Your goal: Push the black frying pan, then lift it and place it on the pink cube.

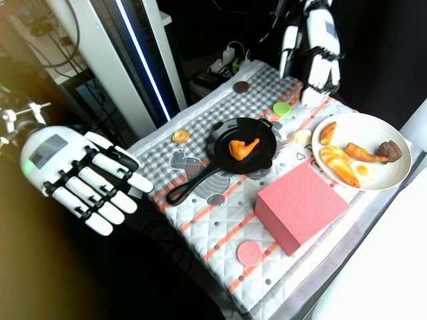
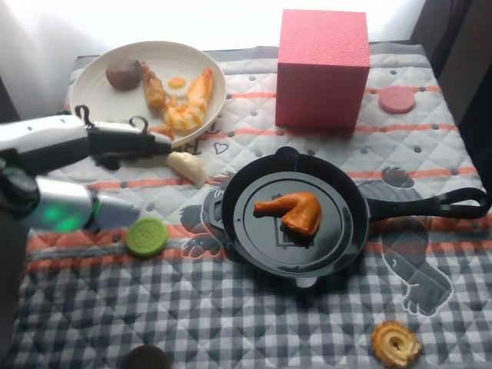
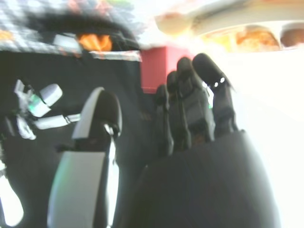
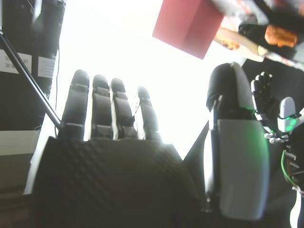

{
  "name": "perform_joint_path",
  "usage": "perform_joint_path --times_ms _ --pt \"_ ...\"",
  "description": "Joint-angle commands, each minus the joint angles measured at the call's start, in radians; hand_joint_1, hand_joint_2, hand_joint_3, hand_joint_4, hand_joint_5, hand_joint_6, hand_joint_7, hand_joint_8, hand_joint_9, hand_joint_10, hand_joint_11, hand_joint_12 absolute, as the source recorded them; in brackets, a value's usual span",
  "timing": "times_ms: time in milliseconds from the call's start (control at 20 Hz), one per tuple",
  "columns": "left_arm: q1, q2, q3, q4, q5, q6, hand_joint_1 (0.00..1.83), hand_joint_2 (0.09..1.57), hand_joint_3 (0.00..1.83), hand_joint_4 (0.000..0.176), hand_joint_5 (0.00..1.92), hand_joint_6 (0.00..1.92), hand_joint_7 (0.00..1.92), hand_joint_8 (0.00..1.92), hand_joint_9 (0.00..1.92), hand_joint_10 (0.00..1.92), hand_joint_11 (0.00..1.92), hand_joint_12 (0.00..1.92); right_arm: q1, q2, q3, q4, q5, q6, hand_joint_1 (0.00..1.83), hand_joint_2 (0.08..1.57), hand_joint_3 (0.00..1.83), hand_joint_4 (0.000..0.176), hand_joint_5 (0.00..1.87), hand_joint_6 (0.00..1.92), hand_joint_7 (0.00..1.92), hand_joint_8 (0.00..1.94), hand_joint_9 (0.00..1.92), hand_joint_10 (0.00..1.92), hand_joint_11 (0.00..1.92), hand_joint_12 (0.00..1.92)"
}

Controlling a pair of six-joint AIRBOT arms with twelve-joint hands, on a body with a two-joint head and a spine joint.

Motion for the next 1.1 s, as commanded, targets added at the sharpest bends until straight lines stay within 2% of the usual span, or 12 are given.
perform_joint_path --times_ms 0,100,150,250,400,450,500,550,650,750,950,1050 --pt "-0.039 0.008 -0.008 0.028 -0.07 -0.007 0.57 1.31 0.0 0.001 0.29 0.02 0.29 0.01 0.25 0.07 0.0 1.15 0.002 0.011 0.002 0.004 0.125 -0.002 0.43 1.18 0.01 0.086 0.0 0.0 0.0 0.0 0.0 0.0 0.0 0.0" --pt "-0.116 0.014 -0.037 0.151 0.004 -0.007 0.55 1.3 0.0 0.0 0.33 0.01 0.3 0.0 0.28 0.04 0.0 1.15 -0.003 0.016 0.0 0.004 0.126 -0.002 0.44 1.18 0.01 0.096 0.0 0.0 0.0 0.0 0.0 0.0 0.0 0.0" --pt "-0.146 0.017 -0.05 0.204 0.031 -0.007 0.57 1.29 0.0 0.006 0.34 0.01 0.31 0.01 0.28 0.03 0.0 1.14 -0.003 0.016 0.001 0.004 0.127 -0.002 0.44 1.17 0.0 0.086 0.0 0.0 0.0 0.0 0.0 0.0 0.0 0.0" --pt "-0.196 0.017 -0.072 0.31 0.091 -0.008 0.55 1.29 0.0 0.008 0.37 0.01 0.34 0.01 0.3 0.03 0.0 1.14 -0.003 0.015 0.001 0.004 0.131 -0.002 0.44 1.17 0.0 0.09 0.0 0.0 0.0 0.0 0.0 0.0 0.0 0.0" --pt "-0.236 0.008 -0.085 0.427 0.165 -0.009 0.58 1.26 0.0 0.0 0.44 0.01 0.38 0.01 0.33 0.02 0.0 1.19 -0.003 0.01 0.006 0.004 0.138 -0.002 0.46 1.17 0.0 0.062 0.0 0.0 0.0 0.0 0.0 0.0 0.0 0.0" --pt "-0.236 -0.003 -0.084 0.449 0.183 -0.009 0.58 1.25 0.0 0.0 0.46 0.01 0.4 0.01 0.35 0.02 0.0 1.18 -0.003 0.009 0.006 0.004 0.14 -0.001 0.44 1.17 0.0 0.051 0.0 0.0 0.0 0.0 0.0 0.0 0.0 0.0" --pt "-0.236 -0.012 -0.08 0.46 0.194 -0.009 0.61 1.23 0.0 0.0 0.52 0.01 0.47 0.01 0.43 0.03 0.03 1.23 -0.003 0.008 0.006 0.004 0.141 0.0 0.43 1.16 0.0 0.052 0.0 0.0 0.0 0.0 0.0 0.0 0.0 0.0" --pt "-0.229 -0.036 -0.068 0.486 0.221 -0.009 0.62 1.21 0.0 0.0 0.58 0.01 0.55 0.01 0.52 0.04 0.08 1.25 -0.003 0.002 0.008 0.008 0.141 0.001 0.44 1.17 0.0 0.055 0.0 0.0 0.0 0.0 0.0 0.0 0.0 0.0" --pt "-0.224 -0.059 -0.054 0.504 0.245 -0.009 0.67 1.2 0.0 0.0 0.65 0.02 0.58 0.01 0.51 0.02 0.0 1.19 -0.003 -0.002 0.009 0.011 0.141 0.002 0.41 1.15 0.0 0.07 0.0 0.0 0.0 0.0 0.0 0.0 0.0 0.0" --pt "-0.21 -0.089 -0.032 0.511 0.271 -0.008 0.71 1.2 0.0 0.0 0.73 0.05 0.62 0.02 0.55 0.03 0.0 1.26 -0.003 -0.006 0.01 0.015 0.142 0.004 0.41 1.16 0.0 0.041 0.0 0.0 0.0 0.0 0.0 0.0 0.0 0.0" --pt "-0.175 -0.126 -0.013 0.517 0.292 -0.008 0.69 1.21 0.0 0.0 0.78 0.07 0.68 0.02 0.6 0.04 0.0 1.46 -0.003 -0.009 0.01 0.021 0.145 0.006 0.41 1.17 0.0 0.035 0.0 0.0 0.0 0.0 0.0 0.0 0.0 0.0" --pt "-0.162 -0.148 -0.006 0.517 0.29 -0.008 0.63 1.22 0.0 0.0 0.71 0.04 0.63 0.0 0.55 0.02 0.0 1.4 -0.003 -0.012 0.01 0.024 0.146 0.006 0.43 1.18 0.01 0.033 0.0 0.0 0.0 0.0 0.0 0.0 0.0 0.0"
